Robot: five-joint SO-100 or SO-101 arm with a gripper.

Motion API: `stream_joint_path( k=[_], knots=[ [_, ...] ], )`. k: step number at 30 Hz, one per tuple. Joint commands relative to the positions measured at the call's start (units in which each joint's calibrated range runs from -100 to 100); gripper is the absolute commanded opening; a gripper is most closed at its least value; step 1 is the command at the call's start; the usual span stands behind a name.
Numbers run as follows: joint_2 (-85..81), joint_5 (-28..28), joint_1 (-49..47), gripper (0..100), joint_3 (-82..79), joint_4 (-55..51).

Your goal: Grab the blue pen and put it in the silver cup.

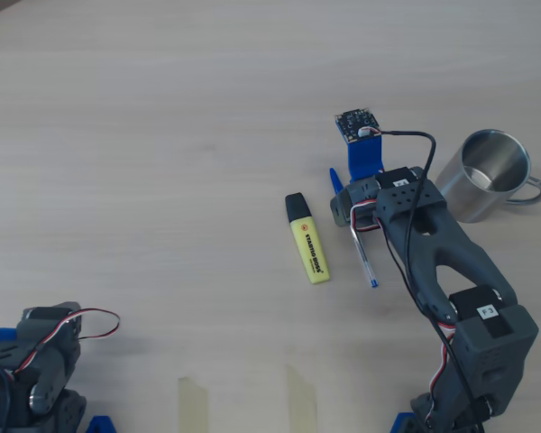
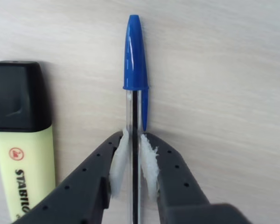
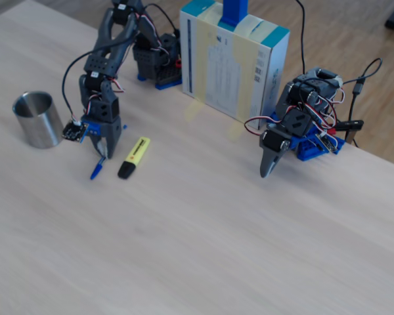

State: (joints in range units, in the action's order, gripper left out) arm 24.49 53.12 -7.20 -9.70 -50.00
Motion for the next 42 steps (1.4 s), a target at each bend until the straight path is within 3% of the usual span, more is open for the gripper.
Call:
stream_joint_path(
  k=[1,27,42],
  knots=[
    [-0.63,-0.01,0.05,2,-1.69,-0.06],
    [-34.22,-0.01,-5.36,2,-3.68,0.19],
    [-47.27,-0.06,-0.04,2,-13.02,30.22]
  ],
)
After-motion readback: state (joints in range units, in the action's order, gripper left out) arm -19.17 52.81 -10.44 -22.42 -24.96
